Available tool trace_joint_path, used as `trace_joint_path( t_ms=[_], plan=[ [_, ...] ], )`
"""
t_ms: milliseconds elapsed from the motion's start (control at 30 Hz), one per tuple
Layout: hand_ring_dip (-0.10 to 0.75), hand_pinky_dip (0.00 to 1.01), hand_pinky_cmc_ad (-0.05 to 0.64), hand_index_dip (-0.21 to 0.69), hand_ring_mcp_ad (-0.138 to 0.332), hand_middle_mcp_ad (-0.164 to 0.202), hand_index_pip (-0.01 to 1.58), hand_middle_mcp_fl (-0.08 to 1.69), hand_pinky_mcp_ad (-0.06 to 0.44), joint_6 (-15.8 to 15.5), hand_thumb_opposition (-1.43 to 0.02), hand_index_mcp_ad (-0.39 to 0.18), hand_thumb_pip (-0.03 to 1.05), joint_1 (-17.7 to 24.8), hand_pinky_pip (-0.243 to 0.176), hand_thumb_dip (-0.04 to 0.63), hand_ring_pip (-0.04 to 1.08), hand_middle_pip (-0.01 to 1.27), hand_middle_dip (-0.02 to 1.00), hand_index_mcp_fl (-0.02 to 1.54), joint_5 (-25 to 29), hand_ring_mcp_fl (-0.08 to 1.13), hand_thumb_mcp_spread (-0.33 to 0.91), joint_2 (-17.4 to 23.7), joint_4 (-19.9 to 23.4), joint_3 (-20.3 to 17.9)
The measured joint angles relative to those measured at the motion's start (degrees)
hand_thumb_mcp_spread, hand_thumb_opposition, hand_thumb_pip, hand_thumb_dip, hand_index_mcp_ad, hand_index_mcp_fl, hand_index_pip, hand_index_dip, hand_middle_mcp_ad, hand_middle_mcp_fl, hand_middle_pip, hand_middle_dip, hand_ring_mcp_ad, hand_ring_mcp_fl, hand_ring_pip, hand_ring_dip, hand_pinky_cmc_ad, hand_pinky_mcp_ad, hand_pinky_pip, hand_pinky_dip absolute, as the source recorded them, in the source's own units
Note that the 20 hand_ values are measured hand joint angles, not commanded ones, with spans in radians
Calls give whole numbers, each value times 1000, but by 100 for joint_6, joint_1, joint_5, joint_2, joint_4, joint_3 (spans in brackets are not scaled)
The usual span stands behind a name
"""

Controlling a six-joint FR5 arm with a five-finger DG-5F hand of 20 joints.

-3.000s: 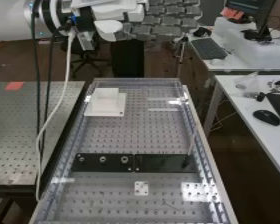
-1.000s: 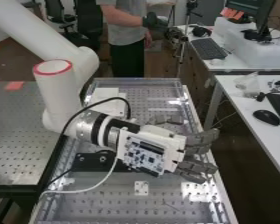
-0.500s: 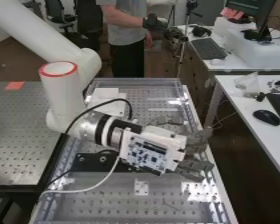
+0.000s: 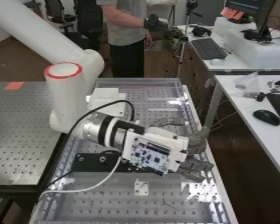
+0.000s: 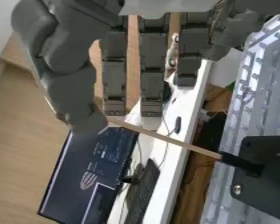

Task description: Grab the chopstick and place it in the clear container

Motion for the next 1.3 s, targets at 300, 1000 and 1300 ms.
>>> trace_joint_path(
  t_ms=[300, 1000, 1300],
  plan=[
    [297, 126, 354, 185, 155, 65, 658, 750, 120, -30, -771, -141, 569, 12, -86, 309, 73, 230, 670, 520, 86, 354, 546, -49, -48, 85],
    [379, 138, 436, 206, 129, 65, 654, 771, 120, -183, -785, -171, 440, 8, -51, 278, 89, 340, 721, 674, 155, 407, 625, -165, -234, 307],
    [407, 140, 449, 206, 120, 58, 679, 824, 131, -216, -806, -187, 421, 2, -37, 260, 98, 344, 721, 723, 206, 443, 641, -198, -254, 364]
  ],
)
